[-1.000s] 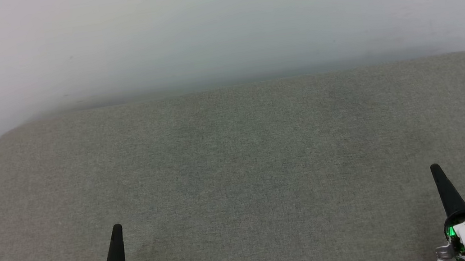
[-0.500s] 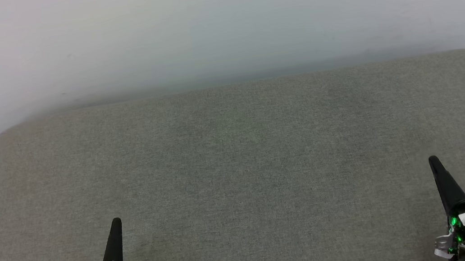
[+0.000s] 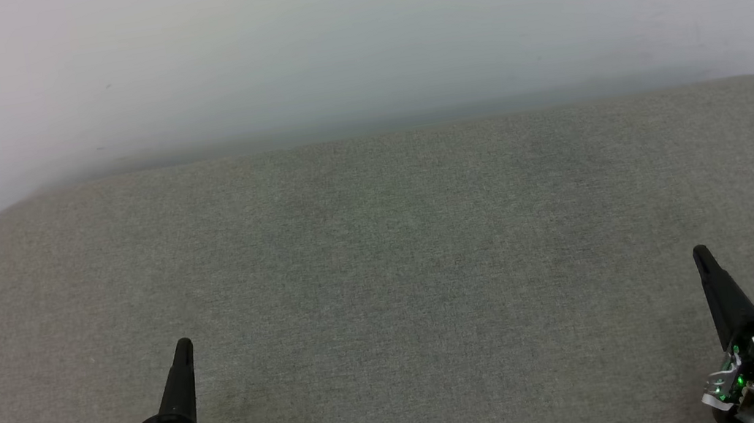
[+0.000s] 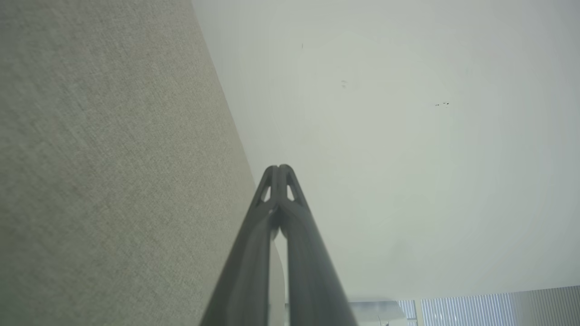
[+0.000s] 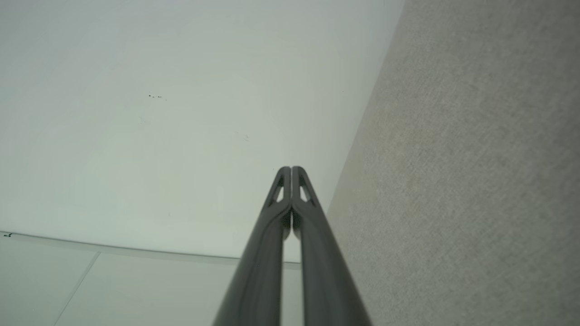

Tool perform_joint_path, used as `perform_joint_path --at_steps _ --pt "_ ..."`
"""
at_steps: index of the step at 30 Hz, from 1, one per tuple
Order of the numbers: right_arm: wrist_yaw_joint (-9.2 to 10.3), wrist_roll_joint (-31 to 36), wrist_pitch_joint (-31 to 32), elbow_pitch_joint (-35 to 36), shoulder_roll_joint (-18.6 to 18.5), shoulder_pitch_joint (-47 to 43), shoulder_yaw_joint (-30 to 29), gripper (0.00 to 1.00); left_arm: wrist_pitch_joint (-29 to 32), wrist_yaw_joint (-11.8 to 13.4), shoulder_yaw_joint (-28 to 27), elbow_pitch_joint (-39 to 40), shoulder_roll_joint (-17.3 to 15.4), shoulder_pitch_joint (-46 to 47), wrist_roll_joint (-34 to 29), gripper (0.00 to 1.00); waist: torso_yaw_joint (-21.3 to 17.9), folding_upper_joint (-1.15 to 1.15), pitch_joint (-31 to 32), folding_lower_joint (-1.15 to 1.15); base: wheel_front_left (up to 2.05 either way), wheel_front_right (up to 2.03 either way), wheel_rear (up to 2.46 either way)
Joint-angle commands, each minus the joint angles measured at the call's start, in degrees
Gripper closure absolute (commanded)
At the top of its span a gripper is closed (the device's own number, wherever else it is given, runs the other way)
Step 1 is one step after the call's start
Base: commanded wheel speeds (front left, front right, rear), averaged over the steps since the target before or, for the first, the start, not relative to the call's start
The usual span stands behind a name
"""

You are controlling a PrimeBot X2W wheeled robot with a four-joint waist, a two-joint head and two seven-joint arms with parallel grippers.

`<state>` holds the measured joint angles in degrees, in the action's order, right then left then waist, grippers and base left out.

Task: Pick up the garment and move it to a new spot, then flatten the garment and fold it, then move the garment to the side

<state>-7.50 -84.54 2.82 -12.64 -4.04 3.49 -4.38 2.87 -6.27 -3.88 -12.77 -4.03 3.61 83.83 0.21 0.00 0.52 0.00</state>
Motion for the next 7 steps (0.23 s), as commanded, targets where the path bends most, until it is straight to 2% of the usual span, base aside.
perform_joint_path --at_steps 1,7 --pt "0.01 -1.3 0.3 0.0 -0.2 1.4 -0.1 1.00 0.4 -0.4 -0.2 -0.1 -0.1 1.0 1.3 1.00 0.0 0.00 0.0 0.00 0.00 0.00 0.00" --pt "0.01 -3.7 1.1 -0.5 -0.1 1.8 -0.3 1.00 1.1 -0.7 -0.6 -0.5 0.0 1.8 3.9 1.00 -0.1 0.00 -0.2 0.00 0.00 0.00 0.00"
